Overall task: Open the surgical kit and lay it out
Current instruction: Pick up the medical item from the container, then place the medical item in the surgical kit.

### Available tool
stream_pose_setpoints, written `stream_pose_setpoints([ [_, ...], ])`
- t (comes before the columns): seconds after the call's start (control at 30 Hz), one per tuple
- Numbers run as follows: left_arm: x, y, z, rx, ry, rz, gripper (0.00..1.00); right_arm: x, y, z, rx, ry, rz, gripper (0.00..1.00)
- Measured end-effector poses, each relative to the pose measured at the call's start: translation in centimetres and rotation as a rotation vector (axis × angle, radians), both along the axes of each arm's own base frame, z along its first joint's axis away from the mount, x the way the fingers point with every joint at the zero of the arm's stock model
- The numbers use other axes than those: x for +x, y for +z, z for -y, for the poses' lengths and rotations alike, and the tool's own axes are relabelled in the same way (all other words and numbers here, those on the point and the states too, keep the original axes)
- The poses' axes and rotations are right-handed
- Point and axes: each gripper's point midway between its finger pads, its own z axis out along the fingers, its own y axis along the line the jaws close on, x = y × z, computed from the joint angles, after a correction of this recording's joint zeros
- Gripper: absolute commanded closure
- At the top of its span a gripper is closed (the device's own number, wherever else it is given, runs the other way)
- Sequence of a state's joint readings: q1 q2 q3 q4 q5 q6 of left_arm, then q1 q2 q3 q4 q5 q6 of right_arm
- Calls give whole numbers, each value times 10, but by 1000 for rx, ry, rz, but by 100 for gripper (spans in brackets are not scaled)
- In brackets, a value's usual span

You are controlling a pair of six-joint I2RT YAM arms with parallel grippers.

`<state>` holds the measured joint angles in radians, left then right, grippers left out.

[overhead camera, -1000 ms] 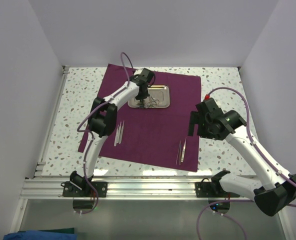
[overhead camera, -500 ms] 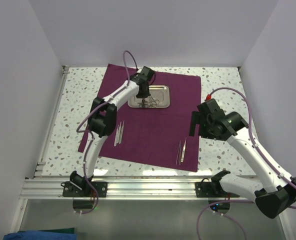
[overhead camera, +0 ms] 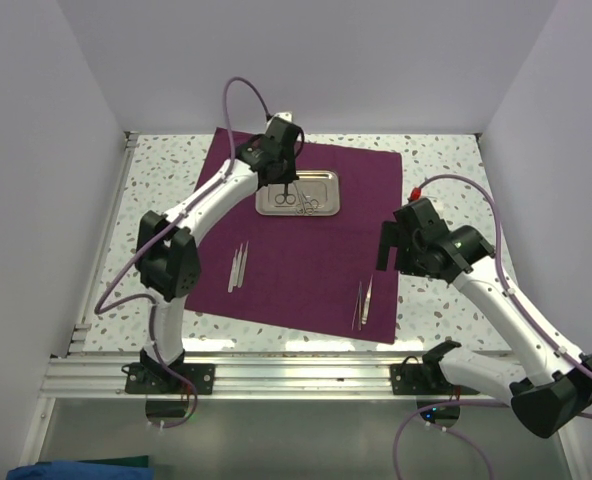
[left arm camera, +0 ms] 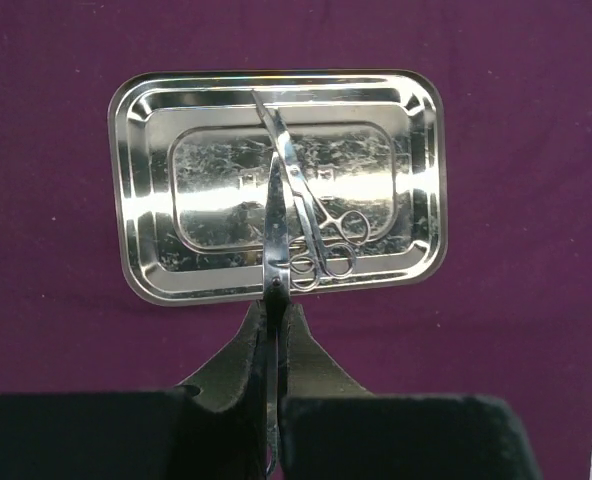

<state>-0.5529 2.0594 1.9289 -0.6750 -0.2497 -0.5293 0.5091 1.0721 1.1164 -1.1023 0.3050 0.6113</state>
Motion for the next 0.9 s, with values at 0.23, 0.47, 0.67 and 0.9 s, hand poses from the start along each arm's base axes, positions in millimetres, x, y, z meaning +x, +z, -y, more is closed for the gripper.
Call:
stream_pose_setpoints([
  [0.23,-70,-11,18,17,-85,-29,100,3,-2,-3,3,17,6,1],
  [0.47,-126,-54,16,56,-116,-129,100,4,-2,-3,-3,30,8,2],
  [0.67,-132,-59,21,45,-108,-140,100,0,-6,-1,0,30,12,2],
  [0.9,-154,-75,32,42,-128,-168,100,-9,-18,4,-9,29,-10,2],
])
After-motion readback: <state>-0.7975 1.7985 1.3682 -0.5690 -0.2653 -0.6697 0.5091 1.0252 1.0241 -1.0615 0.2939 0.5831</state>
